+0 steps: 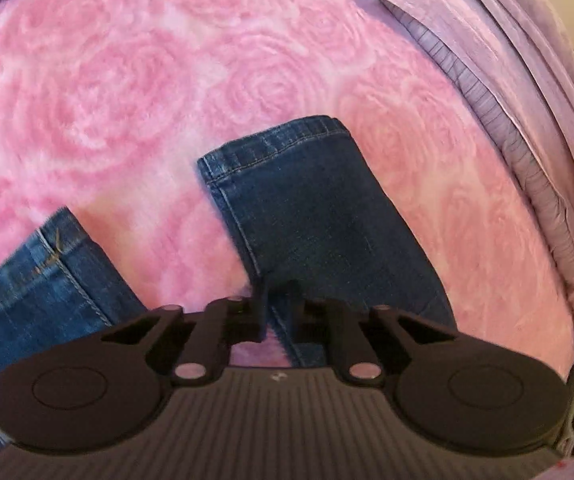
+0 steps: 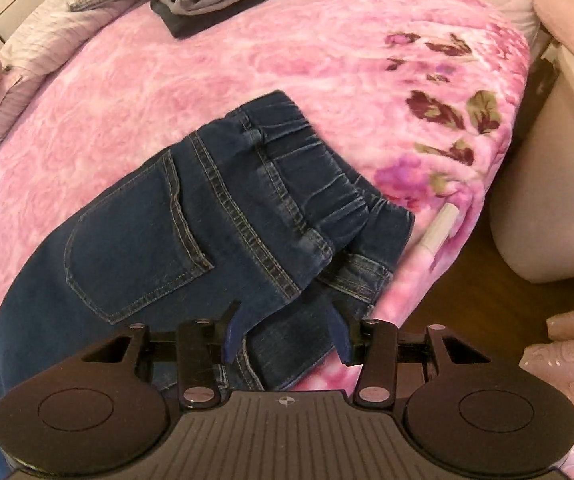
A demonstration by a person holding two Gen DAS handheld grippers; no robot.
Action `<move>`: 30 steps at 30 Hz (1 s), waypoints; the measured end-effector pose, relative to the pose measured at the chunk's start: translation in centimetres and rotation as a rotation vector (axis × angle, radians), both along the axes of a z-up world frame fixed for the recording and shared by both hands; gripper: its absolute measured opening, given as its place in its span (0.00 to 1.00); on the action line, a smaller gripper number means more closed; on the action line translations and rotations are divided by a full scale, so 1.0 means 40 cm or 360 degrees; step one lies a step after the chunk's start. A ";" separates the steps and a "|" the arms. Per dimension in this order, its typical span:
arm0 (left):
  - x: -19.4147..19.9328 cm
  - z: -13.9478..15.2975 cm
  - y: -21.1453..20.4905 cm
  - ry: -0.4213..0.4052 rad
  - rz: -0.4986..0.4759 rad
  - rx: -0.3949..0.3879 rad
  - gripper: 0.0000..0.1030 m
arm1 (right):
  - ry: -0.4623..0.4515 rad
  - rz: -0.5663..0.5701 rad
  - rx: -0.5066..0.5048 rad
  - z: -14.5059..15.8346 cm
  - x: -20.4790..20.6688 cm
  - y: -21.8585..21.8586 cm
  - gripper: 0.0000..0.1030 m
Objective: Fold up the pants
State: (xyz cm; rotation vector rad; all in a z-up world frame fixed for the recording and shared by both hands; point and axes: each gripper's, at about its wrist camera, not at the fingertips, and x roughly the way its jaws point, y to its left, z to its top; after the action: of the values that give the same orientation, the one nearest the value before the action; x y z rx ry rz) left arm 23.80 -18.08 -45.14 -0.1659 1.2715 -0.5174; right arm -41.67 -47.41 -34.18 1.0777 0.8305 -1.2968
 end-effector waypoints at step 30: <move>-0.042 0.017 0.029 -0.0167 0.0088 -0.0136 0.00 | -0.0091 -0.0046 -0.0020 -0.023 -0.101 0.004 0.42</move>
State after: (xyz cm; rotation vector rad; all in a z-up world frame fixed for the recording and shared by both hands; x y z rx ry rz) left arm 22.11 -16.93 -44.44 -0.2421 1.1404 -0.5267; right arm -45.71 -47.25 -35.09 1.1155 0.7658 -1.2875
